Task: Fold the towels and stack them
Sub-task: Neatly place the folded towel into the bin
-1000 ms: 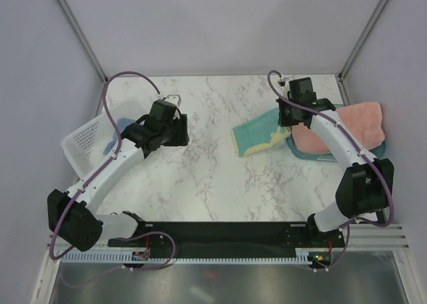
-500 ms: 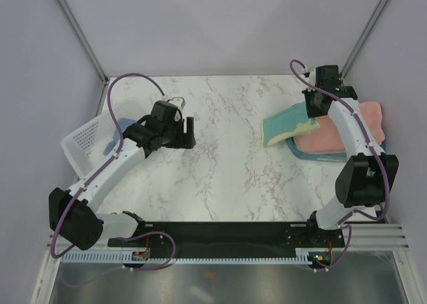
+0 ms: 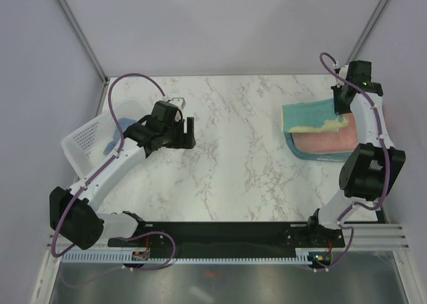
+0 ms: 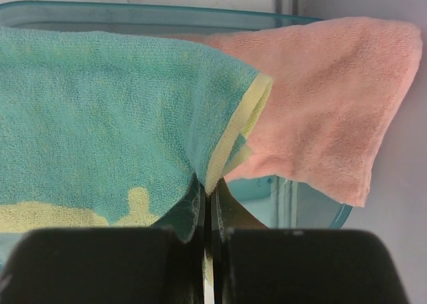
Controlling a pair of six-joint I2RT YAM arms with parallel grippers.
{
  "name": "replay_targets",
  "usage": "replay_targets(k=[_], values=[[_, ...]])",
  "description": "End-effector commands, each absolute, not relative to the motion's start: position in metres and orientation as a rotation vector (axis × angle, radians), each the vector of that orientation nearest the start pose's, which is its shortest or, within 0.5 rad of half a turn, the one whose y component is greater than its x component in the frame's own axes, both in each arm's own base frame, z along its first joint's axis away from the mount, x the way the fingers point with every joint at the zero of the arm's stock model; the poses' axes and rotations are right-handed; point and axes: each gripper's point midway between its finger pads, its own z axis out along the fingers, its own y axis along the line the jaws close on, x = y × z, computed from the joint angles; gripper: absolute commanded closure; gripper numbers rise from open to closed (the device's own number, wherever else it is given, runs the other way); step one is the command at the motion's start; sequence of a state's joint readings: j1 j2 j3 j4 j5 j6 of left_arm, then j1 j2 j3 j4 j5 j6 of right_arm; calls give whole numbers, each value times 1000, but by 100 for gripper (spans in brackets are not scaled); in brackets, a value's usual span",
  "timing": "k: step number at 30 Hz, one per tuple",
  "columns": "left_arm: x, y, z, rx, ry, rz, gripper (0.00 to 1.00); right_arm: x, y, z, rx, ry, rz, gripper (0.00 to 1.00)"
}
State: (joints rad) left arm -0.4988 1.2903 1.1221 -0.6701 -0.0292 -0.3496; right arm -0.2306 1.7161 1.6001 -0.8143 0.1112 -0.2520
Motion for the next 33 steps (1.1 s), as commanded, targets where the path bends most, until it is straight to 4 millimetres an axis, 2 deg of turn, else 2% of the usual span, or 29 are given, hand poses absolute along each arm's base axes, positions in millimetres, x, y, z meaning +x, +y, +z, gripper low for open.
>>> replay_targets(k=[1, 5, 10, 14, 15, 21, 24, 25, 29, 31, 32, 33], values=[[302, -169, 176, 204, 2402, -322, 19, 418, -145, 205, -9, 2457, -390, 100], [303, -172, 175, 213, 2410, -332, 19, 423, -157, 204, -3, 2448, -380, 100], [305, -172, 174, 217, 2414, -332, 19, 424, -176, 187, 20, 2490, -404, 100], [304, -175, 173, 224, 2420, -346, 19, 433, -181, 176, 22, 2499, -376, 100], [303, -176, 173, 227, 2421, -354, 19, 438, -184, 168, 31, 2513, -374, 100], [304, -176, 176, 217, 2411, -357, 18, 441, -196, 152, 77, 2549, -403, 99], [304, -175, 176, 217, 2410, -353, 18, 445, -206, 151, 119, 2538, -454, 81], [305, -175, 176, 216, 2411, -349, 18, 444, -211, 152, 152, 2536, -493, 65], [307, -174, 182, 206, 2395, -346, 18, 446, -223, 165, 242, 2493, -572, 50], [308, -175, 191, 193, 2373, -355, 18, 449, -223, 186, 289, 2435, -565, 46], [309, -173, 198, 181, 2353, -356, 18, 453, -217, 192, 320, 2407, -532, 45], [309, -173, 204, 172, 2336, -357, 18, 455, -211, 208, 330, 2365, -518, 44]])
